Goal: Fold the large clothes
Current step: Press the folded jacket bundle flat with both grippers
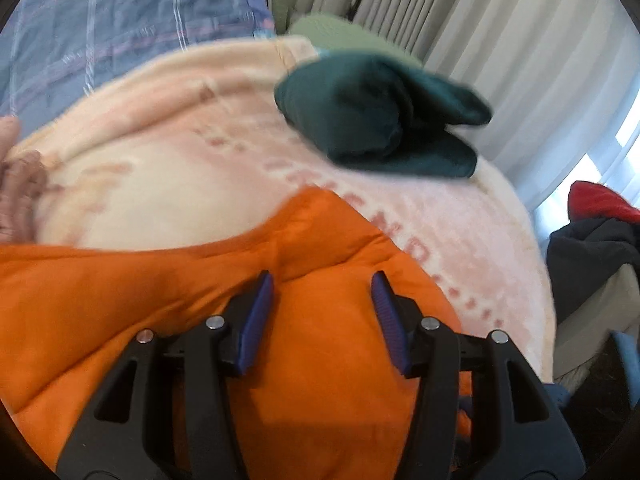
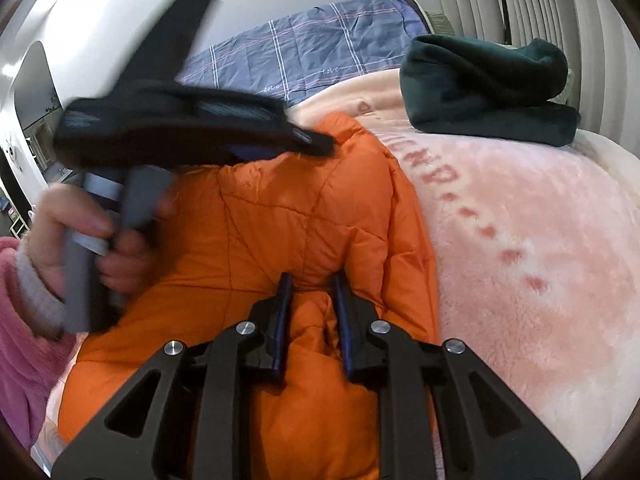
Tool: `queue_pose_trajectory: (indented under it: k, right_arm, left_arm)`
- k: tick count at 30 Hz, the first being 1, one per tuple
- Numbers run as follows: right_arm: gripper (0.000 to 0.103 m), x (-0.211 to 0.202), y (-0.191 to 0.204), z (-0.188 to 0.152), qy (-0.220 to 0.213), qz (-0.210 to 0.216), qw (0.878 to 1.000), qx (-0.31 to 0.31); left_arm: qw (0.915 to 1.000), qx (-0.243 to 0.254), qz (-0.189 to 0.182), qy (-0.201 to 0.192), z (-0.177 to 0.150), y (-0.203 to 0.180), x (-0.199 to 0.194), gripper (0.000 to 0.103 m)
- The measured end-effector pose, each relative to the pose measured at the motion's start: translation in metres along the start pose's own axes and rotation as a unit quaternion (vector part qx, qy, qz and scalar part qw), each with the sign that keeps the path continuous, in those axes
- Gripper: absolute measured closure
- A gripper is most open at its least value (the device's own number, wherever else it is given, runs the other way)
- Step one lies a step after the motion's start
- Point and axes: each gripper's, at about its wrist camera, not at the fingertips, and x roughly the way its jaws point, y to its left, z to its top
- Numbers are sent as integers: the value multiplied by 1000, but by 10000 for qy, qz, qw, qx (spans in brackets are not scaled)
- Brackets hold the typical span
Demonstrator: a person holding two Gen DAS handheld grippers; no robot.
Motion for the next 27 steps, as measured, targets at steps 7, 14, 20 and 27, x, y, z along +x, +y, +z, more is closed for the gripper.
queue_pose_trajectory:
  k: [7,14,20,27]
  right_arm:
    - [83,0,1,1,-13,54,10000,-5]
    - [83,3,1,2,44,98,9999,27]
    - [83,4,-1,4,51,105,9999,36]
    - [83,4,-4,6,53,155,9998,74]
  left_arm:
    - [9911,238,1284,-243,-22,67,-56,80]
    - [9947,-430,885,-298,-53,104,-17,81]
    - [9928,-232,1128,-329,-53,88,-36,81]
    - [9912,349,958,-842,-96,23,-122,36]
